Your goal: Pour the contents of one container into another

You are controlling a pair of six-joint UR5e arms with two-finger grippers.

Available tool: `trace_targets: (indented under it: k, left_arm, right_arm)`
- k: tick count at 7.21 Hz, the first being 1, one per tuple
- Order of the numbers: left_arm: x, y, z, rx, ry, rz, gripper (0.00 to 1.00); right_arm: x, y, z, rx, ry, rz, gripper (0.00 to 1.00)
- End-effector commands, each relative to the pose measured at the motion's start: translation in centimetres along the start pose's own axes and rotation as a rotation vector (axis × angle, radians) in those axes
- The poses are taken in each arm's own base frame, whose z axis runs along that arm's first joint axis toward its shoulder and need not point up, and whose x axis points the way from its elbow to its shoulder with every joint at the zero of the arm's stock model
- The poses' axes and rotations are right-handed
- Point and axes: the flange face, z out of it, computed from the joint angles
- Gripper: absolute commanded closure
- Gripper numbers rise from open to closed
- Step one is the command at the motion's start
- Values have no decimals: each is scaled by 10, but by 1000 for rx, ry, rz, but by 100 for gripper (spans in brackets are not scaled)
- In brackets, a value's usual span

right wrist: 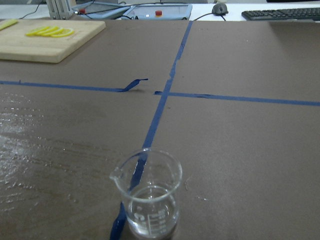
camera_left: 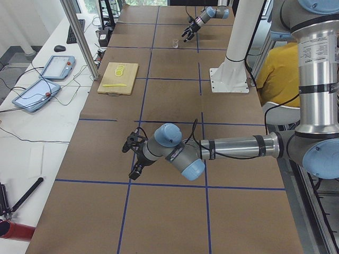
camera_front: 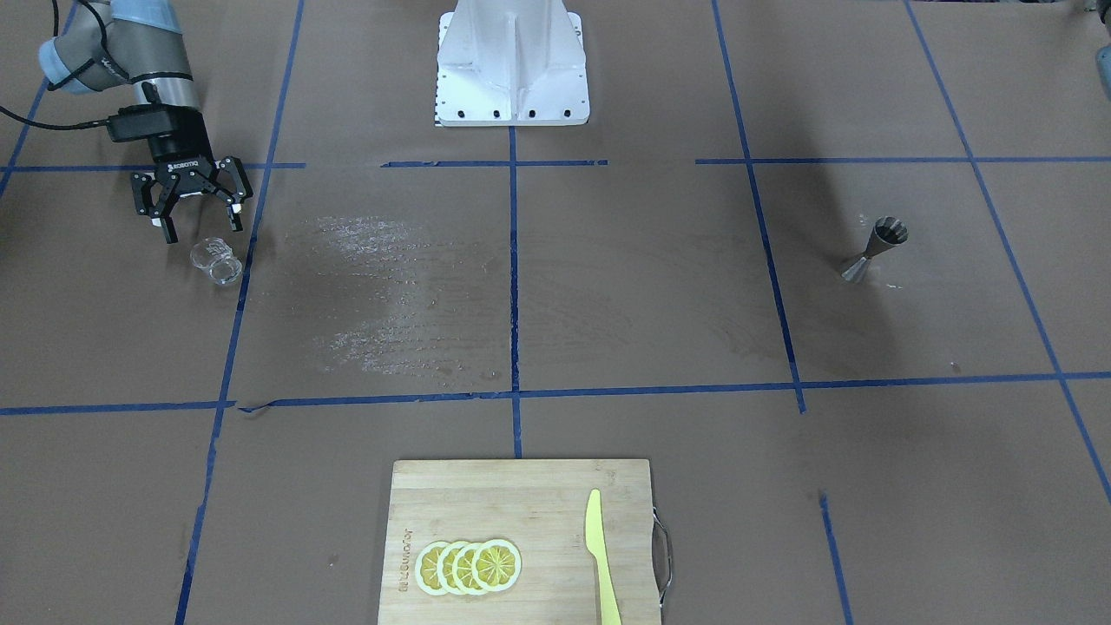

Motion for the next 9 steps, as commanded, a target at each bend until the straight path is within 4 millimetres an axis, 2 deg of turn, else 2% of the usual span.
trace_targets:
  k: [1, 3, 4, 5, 6, 7, 8, 9]
  left_arm:
    - [-4, 15, 0, -18, -10, -13, 0]
    - [-8, 31, -1, -37, -15, -26, 0]
    - [-10, 38, 1, -48, -15, -18, 0]
    - [-10, 38, 3, -57, -10, -22, 0]
    - [-9, 35, 4, -62, -2, -23, 0]
    - [-2, 28, 6, -115, 48, -57, 0]
    - [15, 14, 0, -167, 130, -83, 0]
    - [24, 7, -5, -206, 143, -69, 0]
  right_arm:
    - [40, -47, -18, -208, -29, 4, 0]
    - [104, -98, -31, -326, -58, -8, 0]
    - [148, -145, -34, -408, -39, 56, 0]
    - [181, -189, -41, -463, -31, 52, 0]
    - [212, -213, -46, -495, 1, -49, 0]
    - [239, -248, -50, -540, 53, -94, 0]
    - [270, -269, -67, -593, 55, -98, 0]
    - [287, -292, -84, -639, 20, -32, 0]
